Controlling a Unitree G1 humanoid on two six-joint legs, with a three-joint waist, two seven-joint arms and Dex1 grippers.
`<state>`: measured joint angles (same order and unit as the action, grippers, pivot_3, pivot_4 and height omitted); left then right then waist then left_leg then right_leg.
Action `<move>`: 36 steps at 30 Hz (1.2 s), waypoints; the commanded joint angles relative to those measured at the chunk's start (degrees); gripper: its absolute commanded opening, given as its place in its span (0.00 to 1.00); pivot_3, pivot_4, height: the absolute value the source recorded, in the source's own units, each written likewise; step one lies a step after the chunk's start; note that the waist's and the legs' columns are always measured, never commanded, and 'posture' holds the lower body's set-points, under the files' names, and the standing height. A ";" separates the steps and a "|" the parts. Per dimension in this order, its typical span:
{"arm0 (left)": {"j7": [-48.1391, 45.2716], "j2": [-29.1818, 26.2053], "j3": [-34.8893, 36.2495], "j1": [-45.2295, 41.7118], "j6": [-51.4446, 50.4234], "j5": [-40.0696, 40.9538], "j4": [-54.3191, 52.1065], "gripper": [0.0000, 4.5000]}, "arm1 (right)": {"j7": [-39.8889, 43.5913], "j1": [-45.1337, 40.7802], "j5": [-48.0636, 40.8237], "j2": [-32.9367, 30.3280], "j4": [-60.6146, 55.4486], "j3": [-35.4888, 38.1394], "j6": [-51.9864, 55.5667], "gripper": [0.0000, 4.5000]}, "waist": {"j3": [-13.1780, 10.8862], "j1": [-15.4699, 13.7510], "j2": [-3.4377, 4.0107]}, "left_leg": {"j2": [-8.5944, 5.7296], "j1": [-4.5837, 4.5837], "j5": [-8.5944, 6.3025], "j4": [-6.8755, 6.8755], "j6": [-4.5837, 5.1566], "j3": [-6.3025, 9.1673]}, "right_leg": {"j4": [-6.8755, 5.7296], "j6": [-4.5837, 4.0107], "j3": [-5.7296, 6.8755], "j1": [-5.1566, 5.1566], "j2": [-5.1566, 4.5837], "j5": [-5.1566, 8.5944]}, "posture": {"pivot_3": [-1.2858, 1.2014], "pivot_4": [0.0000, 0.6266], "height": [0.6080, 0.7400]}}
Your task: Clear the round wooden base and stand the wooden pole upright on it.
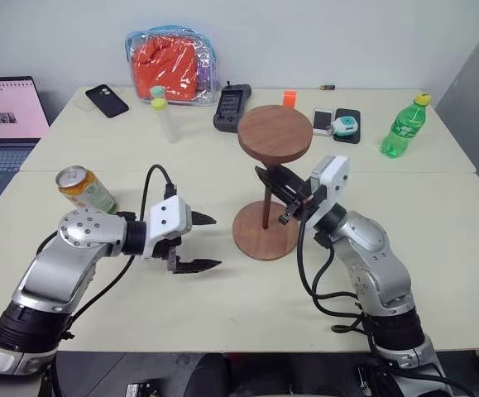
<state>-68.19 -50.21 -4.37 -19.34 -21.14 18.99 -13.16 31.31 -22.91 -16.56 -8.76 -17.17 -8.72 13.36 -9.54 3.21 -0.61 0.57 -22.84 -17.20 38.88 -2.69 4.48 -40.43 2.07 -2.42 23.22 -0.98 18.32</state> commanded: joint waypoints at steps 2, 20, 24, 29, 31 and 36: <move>-0.47 0.00 0.70 0.05 2.06 -0.06 0.10 1.00 | 0.72 0.96 0.05 -0.50 -1.66 -1.08 -1.29 0.05 | 0.00 0.00 0.00 | 0.00 0.00 0.00 0.00 0.00 0.00 | 0.00 0.00 -0.01 0.00 0.00 0.00 | 0.52 0.24 1.00; -0.84 0.18 0.42 -0.22 4.33 -0.69 1.98 1.00 | 1.89 1.81 -0.60 -3.34 -2.12 -2.26 -0.08 0.05 | 0.02 0.00 -0.02 | 0.00 0.03 0.00 0.01 0.00 -0.01 | -0.04 0.00 -0.01 -0.01 0.00 0.00 | 0.52 0.24 1.00; -0.57 0.37 0.27 -0.75 3.25 -0.63 1.02 1.00 | 1.83 2.12 -0.59 -3.53 -2.02 -2.52 0.51 0.05 | 0.02 0.00 -0.02 | 0.00 0.03 0.00 0.01 0.00 0.00 | -0.05 0.00 -0.01 -0.02 0.00 0.00 | 0.52 0.24 1.00; -0.09 0.67 0.06 -1.63 1.21 -0.53 -0.54 1.00 | 0.72 1.84 0.08 -3.13 -0.47 -2.66 1.25 0.05 | 0.03 -0.01 -0.03 | 0.00 0.04 0.00 0.02 0.00 0.00 | -0.07 0.00 -0.01 -0.02 0.00 0.00 | 0.52 0.24 1.00; 0.06 0.70 0.00 -1.94 0.37 -0.41 -1.12 1.00 | -0.03 1.19 1.07 -2.80 0.94 -2.94 1.25 0.05 | 0.04 0.00 -0.04 | -0.01 0.05 0.00 0.02 0.00 -0.01 | -0.09 0.00 -0.01 -0.02 0.00 0.00 | 0.52 0.24 1.00; 0.43 0.54 0.14 -2.38 -1.28 -0.02 -2.37 1.00 | -1.05 1.41 1.97 -2.27 3.49 -3.34 2.00 0.05 | 0.07 0.01 -0.07 | 0.01 0.11 0.00 0.02 0.00 -0.02 | -0.18 0.00 -0.03 -0.03 0.00 0.00 | 0.52 0.24 1.00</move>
<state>-68.10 -49.66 -4.77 -20.65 -21.93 17.97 -13.49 30.81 -23.04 -16.00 -10.75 -16.54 -10.98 13.20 -9.46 3.22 -0.68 0.57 -22.71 -17.19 38.90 -2.69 4.47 -40.62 2.07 -2.45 23.17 -0.98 18.32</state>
